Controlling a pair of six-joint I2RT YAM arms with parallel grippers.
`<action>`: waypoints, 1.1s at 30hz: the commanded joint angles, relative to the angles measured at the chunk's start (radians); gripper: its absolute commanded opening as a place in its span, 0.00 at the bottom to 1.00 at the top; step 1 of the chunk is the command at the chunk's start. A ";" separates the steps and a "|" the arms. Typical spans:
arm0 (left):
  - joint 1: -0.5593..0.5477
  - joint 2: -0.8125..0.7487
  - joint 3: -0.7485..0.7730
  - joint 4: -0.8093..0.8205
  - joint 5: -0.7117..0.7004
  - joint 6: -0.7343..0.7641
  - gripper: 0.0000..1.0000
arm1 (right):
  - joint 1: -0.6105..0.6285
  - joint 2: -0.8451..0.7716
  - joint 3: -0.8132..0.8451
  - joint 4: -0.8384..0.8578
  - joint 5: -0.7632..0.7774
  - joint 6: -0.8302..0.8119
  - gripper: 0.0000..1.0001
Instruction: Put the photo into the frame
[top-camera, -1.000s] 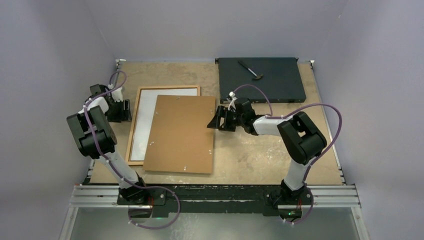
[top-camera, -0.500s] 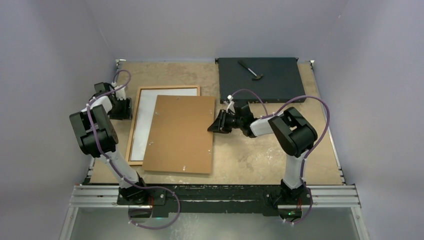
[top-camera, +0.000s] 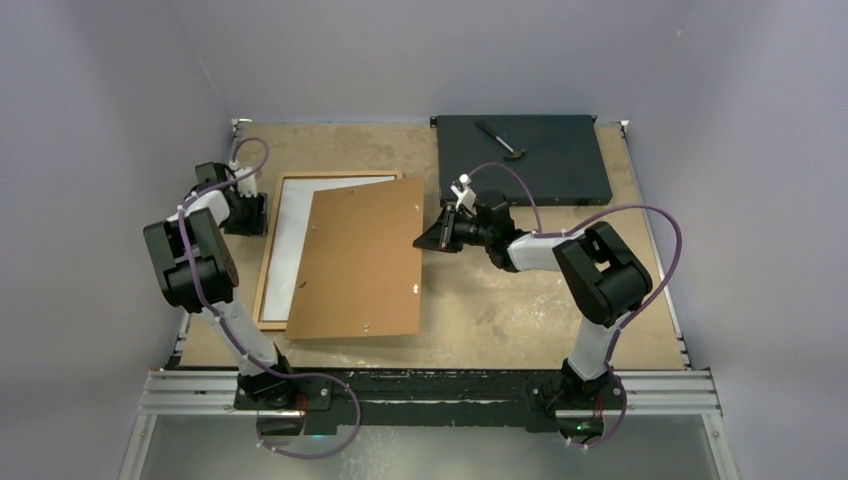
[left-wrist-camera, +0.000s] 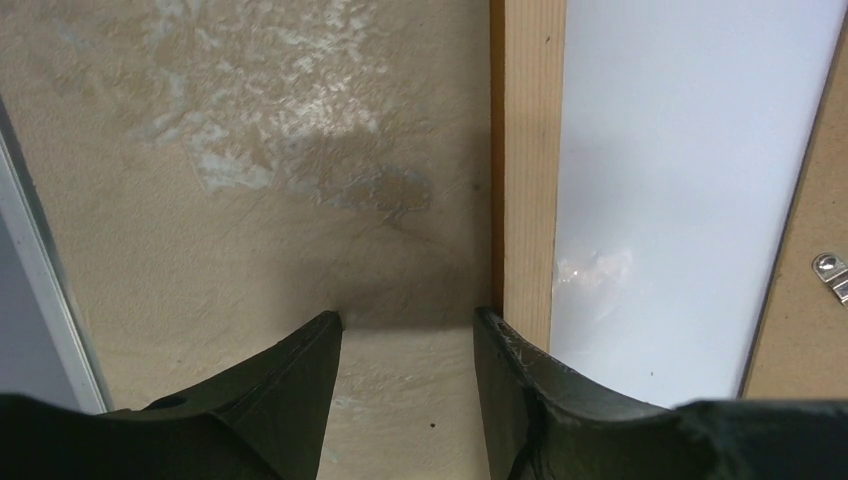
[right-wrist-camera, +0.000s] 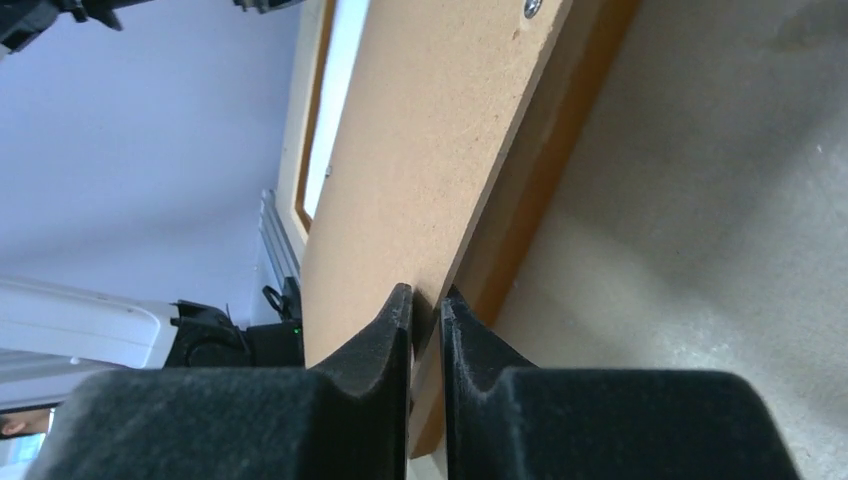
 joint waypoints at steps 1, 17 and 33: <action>-0.055 0.058 -0.019 -0.046 0.076 -0.021 0.50 | -0.004 -0.044 0.052 0.075 -0.039 -0.068 0.06; -0.084 0.046 -0.017 -0.077 0.066 -0.047 0.46 | -0.084 -0.014 0.020 0.326 -0.093 0.238 0.00; -0.077 0.010 -0.041 -0.131 0.076 -0.047 0.41 | -0.044 0.062 0.016 0.480 0.030 0.404 0.00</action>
